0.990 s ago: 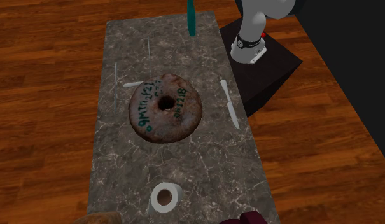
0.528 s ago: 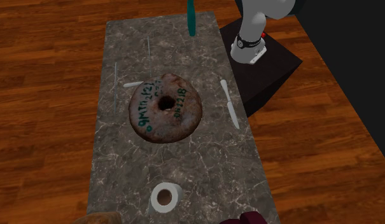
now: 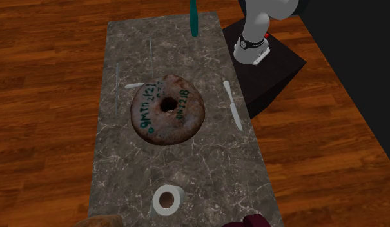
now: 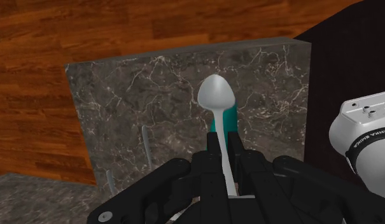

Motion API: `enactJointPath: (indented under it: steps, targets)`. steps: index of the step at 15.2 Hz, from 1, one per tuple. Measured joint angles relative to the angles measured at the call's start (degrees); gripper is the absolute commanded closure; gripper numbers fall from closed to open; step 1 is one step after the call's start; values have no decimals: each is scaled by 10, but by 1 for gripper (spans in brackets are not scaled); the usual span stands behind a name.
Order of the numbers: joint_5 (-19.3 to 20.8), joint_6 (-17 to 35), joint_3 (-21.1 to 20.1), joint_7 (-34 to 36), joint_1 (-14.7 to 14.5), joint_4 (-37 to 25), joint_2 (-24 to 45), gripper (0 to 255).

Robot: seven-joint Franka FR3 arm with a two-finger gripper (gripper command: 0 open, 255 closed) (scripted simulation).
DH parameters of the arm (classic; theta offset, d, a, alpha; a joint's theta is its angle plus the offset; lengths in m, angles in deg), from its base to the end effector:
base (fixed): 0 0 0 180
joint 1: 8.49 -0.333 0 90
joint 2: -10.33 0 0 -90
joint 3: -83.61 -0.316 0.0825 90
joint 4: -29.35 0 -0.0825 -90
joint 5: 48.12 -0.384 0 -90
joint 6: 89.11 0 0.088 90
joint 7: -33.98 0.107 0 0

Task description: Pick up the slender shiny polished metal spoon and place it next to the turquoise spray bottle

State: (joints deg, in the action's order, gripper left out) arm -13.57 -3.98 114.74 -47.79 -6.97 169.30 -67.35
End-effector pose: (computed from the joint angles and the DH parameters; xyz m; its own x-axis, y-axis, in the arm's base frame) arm 0.0985 -0.2501 0.6012 0.5148 0.8571 0.0175 0.8164 -0.4963 0.2953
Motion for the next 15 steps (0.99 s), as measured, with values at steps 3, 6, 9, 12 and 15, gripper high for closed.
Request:
enactJointPath:
  steps: [3,6,9,12,15]
  targets:
    - [9,11,9,2,6,25,-14,255]
    - [20,25,21,4,13,52,-26,255]
    - [34,36,35,2,22,77,-42,255]
    - [46,46,47,2,30,100,-54,255]
    - [59,58,62,3,38,123,-65,255]
